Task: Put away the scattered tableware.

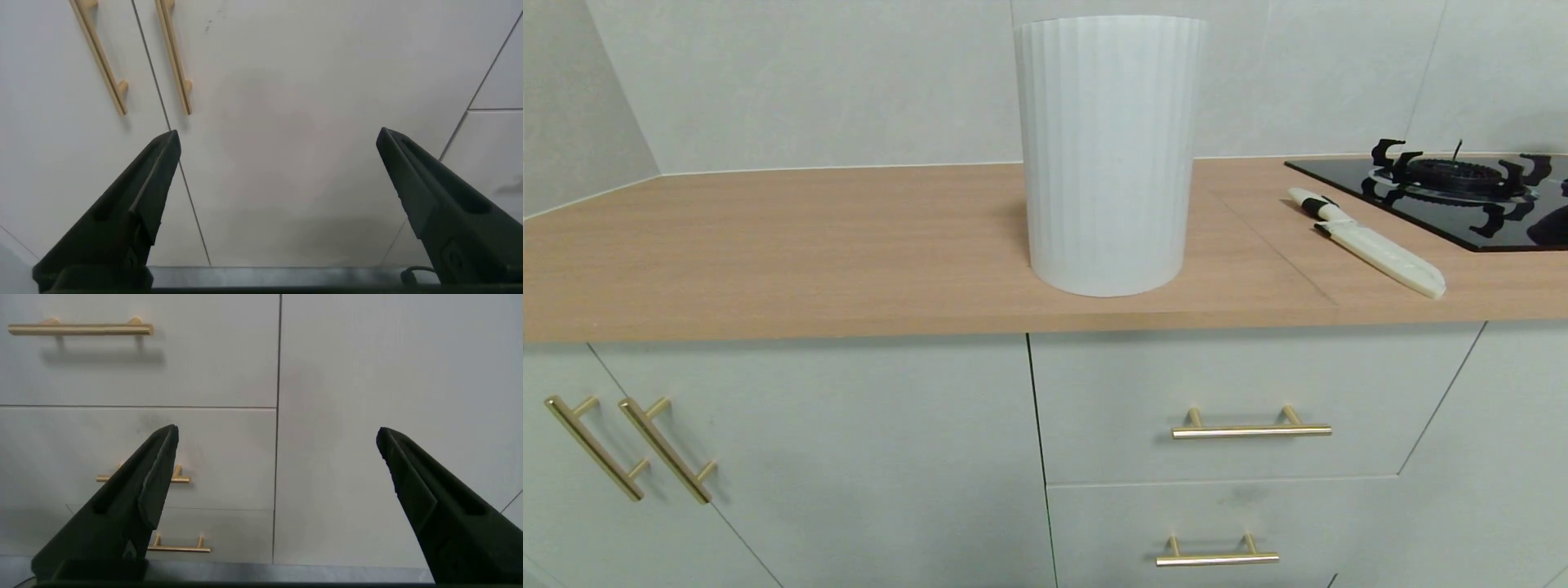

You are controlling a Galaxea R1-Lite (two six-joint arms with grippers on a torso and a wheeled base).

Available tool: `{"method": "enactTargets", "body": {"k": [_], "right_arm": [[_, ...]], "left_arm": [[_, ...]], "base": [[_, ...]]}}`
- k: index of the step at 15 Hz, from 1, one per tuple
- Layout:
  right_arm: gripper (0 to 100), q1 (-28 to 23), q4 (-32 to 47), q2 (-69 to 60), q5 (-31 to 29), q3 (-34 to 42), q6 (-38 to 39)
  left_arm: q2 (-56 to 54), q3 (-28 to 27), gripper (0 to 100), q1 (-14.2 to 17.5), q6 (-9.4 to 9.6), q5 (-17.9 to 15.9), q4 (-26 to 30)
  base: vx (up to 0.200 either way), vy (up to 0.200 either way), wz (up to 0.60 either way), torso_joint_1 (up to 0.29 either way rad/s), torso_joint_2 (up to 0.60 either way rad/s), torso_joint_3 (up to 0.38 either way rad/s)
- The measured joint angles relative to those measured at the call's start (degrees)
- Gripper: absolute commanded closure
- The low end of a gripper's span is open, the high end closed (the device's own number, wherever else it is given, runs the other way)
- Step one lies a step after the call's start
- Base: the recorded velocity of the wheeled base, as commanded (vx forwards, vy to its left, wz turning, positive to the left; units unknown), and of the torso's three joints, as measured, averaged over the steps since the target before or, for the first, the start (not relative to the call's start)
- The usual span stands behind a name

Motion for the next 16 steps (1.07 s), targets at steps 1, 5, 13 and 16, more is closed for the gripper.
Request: {"method": "enactTargets", "body": {"k": [1, 5, 13, 16], "right_arm": [[0, -0.05, -0.02, 0.0, 0.0, 0.0, 0.0], [0, -0.05, -0.02, 0.0, 0.0, 0.0, 0.0], [0, -0.02, 0.0, 0.0, 0.0, 0.0, 0.0], [0, -0.05, 0.0, 0.0, 0.0, 0.0, 0.0]], "left_arm": [[0.0, 0.0, 0, -0.02, 0.0, 0.02, 0.0], [0.0, 0.0, 0, -0.05, 0.0, 0.0, 0.02], [0.0, -0.05, 0, -0.05, 0.0, 0.0, -0.05], [0.0, 0.0, 0, -0.02, 0.0, 0.02, 0.05]], "base": [[0.0, 0.0, 0.0, 0.0, 0.0, 0.0], [0.0, 0.0, 0.0, 0.004, -0.02, -0.007], [0.0, 0.0, 0.0, 0.121, -0.38, -0.268], [0.0, 0.0, 0.0, 0.175, -0.48, -0.287]]}}
